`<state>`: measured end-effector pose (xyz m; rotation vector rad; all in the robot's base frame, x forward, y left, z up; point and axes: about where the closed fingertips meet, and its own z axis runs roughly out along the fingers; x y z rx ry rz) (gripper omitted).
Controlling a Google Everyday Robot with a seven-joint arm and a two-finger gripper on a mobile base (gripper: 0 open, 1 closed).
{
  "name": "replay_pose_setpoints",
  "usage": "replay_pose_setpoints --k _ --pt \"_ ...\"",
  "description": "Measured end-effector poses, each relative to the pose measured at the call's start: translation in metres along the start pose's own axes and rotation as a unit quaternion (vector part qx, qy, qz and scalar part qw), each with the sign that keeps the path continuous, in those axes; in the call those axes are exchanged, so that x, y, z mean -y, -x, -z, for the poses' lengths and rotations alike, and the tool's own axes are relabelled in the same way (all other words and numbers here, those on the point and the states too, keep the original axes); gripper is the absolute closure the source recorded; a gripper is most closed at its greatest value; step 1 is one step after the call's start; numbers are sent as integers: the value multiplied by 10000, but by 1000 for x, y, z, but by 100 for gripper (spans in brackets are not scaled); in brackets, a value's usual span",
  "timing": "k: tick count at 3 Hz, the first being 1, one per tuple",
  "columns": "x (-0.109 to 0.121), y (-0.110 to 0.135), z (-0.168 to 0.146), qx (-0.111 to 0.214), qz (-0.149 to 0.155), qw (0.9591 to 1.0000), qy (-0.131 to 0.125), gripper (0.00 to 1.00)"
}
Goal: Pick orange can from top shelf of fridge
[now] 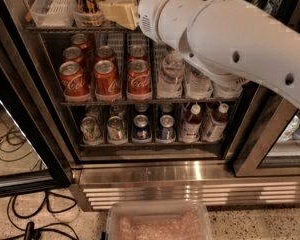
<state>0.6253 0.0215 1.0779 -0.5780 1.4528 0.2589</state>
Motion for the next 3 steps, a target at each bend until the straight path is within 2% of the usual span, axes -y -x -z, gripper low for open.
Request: replay_pose_setpoints --k 3 --pt "15 -14 -26 -113 -58 9999 -42 22"
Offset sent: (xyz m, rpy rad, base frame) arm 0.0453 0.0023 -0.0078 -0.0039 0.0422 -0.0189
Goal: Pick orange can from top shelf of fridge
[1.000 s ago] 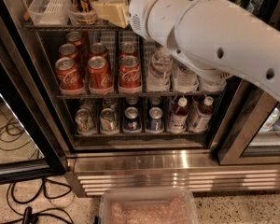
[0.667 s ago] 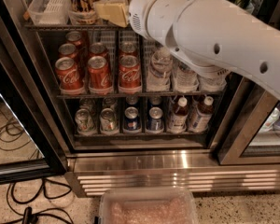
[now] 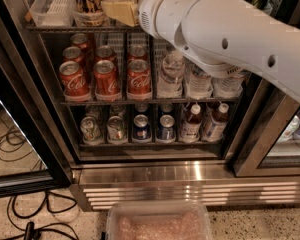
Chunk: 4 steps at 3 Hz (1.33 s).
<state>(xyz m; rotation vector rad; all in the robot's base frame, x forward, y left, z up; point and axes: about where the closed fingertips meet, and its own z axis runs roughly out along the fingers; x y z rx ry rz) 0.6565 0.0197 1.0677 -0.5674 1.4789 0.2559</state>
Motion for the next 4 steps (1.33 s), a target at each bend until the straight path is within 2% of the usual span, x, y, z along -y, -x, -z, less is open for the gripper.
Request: replay_pose_setpoints --k 1,3,4 --pt "5 3 -8 31 9 10000 -41 41" --pt "5 3 -8 32 9 10000 -41 88" --pt "5 3 -8 32 9 10000 -40 100"
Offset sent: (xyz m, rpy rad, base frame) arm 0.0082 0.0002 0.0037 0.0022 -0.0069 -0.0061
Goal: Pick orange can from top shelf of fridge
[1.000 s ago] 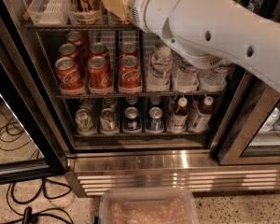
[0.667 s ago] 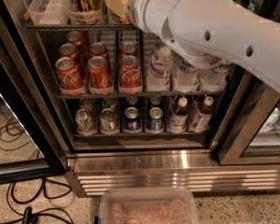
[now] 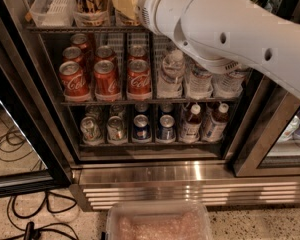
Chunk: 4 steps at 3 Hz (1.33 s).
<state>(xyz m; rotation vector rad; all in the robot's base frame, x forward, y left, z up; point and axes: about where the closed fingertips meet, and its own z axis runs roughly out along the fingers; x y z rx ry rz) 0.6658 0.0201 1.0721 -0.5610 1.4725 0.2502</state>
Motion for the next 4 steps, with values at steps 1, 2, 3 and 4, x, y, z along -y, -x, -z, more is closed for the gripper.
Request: replay_pose_setpoints --k 1,2,3,4 --pt "-6 4 -1 14 -57 9999 131 100" --pt "-6 30 6 150 -208 9991 332 100" --pt "4 67 18 396 -296 9977 453 100" --pt "8 79 40 312 -332 9960 764 100"
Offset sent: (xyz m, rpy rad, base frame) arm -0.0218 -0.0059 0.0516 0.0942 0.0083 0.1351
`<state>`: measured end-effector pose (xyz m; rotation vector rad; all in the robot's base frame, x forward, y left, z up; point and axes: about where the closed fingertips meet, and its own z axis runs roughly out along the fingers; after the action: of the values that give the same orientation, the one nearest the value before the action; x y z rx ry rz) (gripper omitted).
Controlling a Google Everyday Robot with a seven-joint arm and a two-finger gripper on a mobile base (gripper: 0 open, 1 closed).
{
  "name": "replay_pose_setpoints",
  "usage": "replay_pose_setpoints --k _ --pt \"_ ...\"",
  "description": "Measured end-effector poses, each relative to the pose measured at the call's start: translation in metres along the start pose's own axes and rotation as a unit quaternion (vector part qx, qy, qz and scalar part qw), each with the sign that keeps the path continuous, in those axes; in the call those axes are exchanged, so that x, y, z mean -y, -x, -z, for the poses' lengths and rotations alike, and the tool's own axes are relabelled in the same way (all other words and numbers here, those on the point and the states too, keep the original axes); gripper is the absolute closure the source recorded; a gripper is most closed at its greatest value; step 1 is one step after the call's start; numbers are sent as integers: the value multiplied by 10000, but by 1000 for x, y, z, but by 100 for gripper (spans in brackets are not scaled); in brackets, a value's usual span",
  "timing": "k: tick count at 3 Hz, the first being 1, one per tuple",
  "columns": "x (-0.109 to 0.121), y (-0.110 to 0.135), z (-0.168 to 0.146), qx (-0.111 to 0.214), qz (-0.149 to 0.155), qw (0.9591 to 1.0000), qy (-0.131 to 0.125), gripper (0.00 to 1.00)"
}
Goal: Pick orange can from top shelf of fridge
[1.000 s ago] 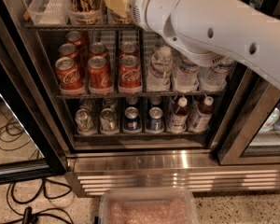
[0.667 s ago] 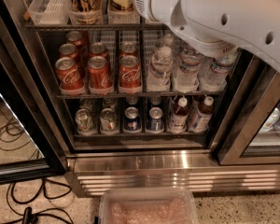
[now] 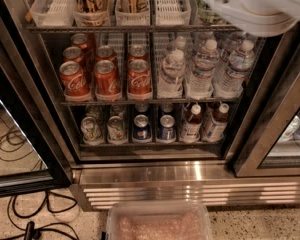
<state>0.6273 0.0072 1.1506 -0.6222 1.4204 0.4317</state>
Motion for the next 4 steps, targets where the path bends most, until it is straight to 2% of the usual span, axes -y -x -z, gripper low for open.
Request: replay_pose_setpoints --k 1,2,3,4 --pt "0 -10 37 -357 -252 9984 346 100" --pt "-14 -38 67 -803 -504 9918 862 100" --pt "-29 -58 95 -1075 -637 9812 1471 100" --pt "-58 -71 129 -1209 -679 9657 2195 100"
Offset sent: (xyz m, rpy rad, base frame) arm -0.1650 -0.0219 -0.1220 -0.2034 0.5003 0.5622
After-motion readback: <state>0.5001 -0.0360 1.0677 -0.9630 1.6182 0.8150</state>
